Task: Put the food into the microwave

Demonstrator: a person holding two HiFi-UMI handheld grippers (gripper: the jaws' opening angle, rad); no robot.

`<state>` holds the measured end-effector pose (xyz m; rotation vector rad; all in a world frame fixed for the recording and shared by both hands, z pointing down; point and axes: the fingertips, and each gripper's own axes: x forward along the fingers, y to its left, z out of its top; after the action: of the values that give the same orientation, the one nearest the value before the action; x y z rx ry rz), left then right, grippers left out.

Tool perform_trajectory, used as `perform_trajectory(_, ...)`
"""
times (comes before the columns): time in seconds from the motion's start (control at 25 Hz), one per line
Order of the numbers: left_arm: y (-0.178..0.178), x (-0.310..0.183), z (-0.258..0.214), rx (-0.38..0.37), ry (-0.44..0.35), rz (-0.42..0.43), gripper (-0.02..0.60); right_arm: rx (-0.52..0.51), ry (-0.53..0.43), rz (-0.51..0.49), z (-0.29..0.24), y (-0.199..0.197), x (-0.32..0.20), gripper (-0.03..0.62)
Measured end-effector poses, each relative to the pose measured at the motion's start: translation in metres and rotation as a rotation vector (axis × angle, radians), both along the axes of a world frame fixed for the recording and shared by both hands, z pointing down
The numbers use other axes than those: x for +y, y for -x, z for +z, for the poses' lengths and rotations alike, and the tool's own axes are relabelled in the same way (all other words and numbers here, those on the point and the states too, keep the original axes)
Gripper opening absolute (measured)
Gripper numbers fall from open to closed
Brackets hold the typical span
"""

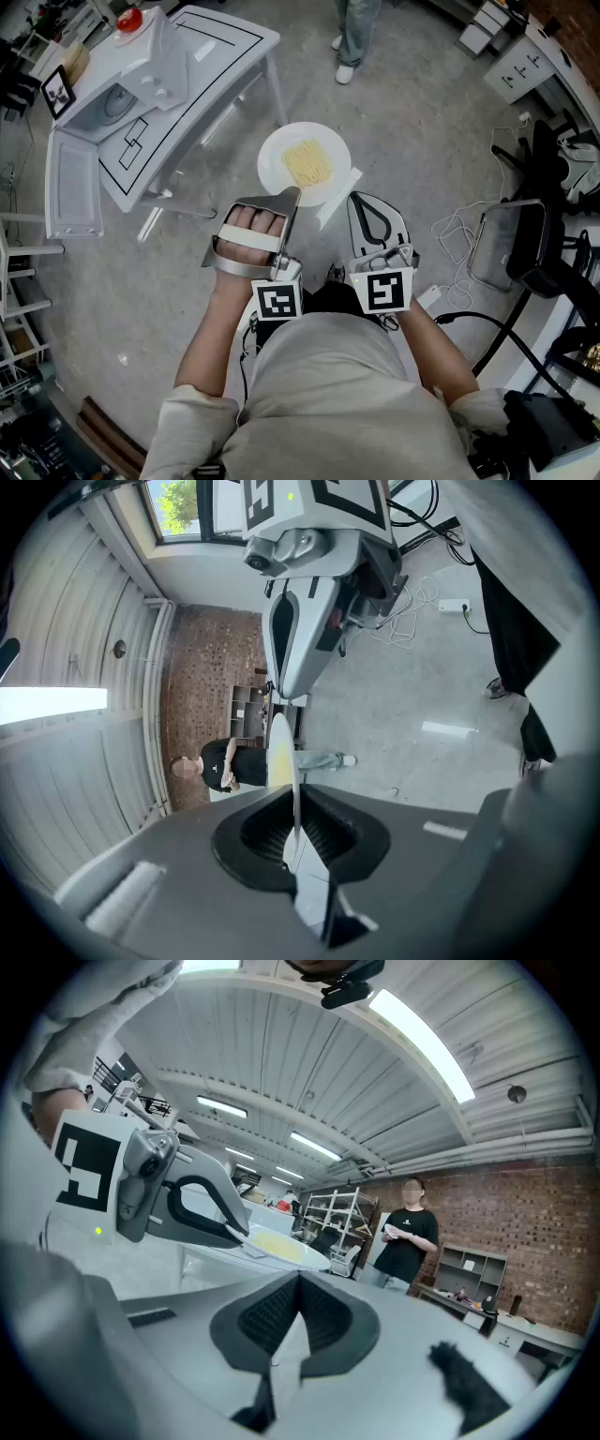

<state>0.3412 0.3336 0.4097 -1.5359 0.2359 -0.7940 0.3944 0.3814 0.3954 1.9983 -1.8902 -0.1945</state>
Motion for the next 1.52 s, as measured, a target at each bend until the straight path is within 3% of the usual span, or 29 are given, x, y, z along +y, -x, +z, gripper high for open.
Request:
perform_trajectory(0.48, 0.027, -0.02, 0.0, -0.013, 0.003, -0.055, 0.029, 0.037, -0.025, -0.05, -0.009, 0.022, -0.029, 0.011)
perform_trajectory(0.88, 0.079, -0.068, -0.008, 0.018, -0.002, -0.184, 0.029, 0.065, 0.006, -0.152, -0.007, 0.063, -0.078, 0.011)
perform_trajectory(1.2, 0.159, -0.122, -0.011, 0.033, -0.01, -0.311, 0.029, 0.099, 0.017, -0.282, -0.008, 0.137, -0.139, 0.012)
perform_trajectory(1.52, 0.272, -0.178, -0.008, 0.035, -0.018, -0.461, 0.029, 0.145, 0.014, -0.429, -0.007, 0.241, -0.204, 0.011)
